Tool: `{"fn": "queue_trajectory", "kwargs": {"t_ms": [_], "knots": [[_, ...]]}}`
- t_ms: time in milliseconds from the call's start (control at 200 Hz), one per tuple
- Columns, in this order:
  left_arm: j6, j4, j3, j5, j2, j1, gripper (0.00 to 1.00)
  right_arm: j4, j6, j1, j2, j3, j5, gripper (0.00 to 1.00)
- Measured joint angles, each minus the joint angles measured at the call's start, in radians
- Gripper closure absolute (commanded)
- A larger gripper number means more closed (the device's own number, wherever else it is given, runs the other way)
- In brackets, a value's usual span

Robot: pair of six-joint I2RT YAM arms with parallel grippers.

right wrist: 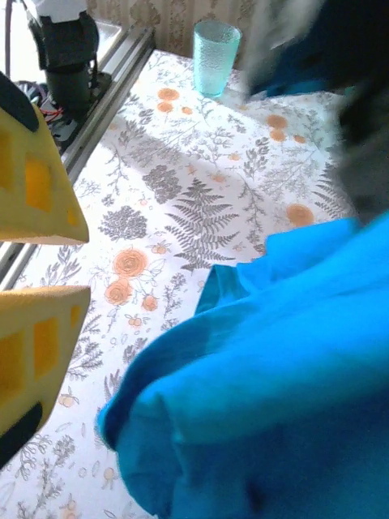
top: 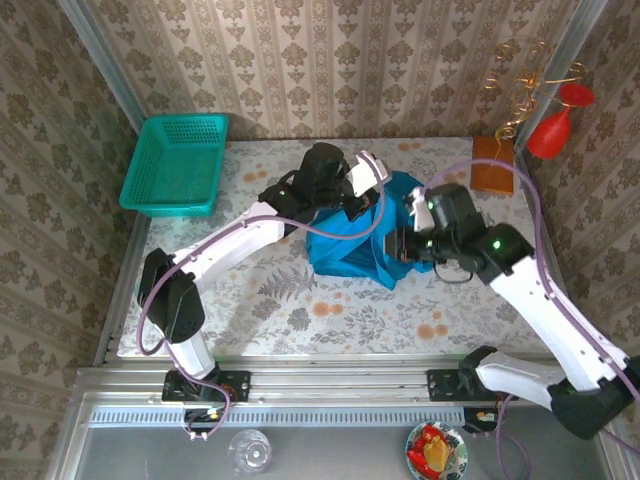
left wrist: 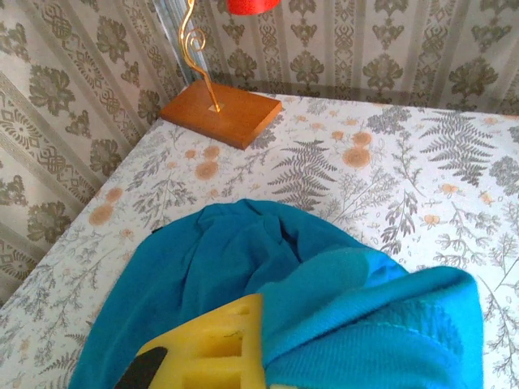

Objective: Fold the inside-out t-shirt
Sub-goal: Turn the T-shirt inside out at the center of the table.

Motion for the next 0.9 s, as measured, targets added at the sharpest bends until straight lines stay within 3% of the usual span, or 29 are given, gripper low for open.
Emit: {"fn": "queue_trajectory", "kwargs": {"t_ms": [180,285,435,600,900], "knots": [[-0.009,-0.082,0.064,-0.001,0.001,0.0,1.0,0.153,0.116,0.187,-0.04,-0.245,0.144,0.97],[-0.017,-0.12,0.093,0.0,0.001,0.0,1.0,0.249,0.158,0.269,0.051,-0.31,0.225,0.99],[-0.021,-0.154,0.123,0.001,0.001,-0.002,1.0,0.4,0.192,0.311,0.212,-0.313,0.319,0.98],[-0.025,-0.198,0.126,0.0,0.0,-0.017,1.0,0.567,0.208,0.277,0.366,-0.31,0.426,0.95],[-0.055,-0.251,0.126,-0.02,-0.054,-0.055,1.0,0.703,0.203,0.057,0.535,-0.291,0.513,0.87]]}}
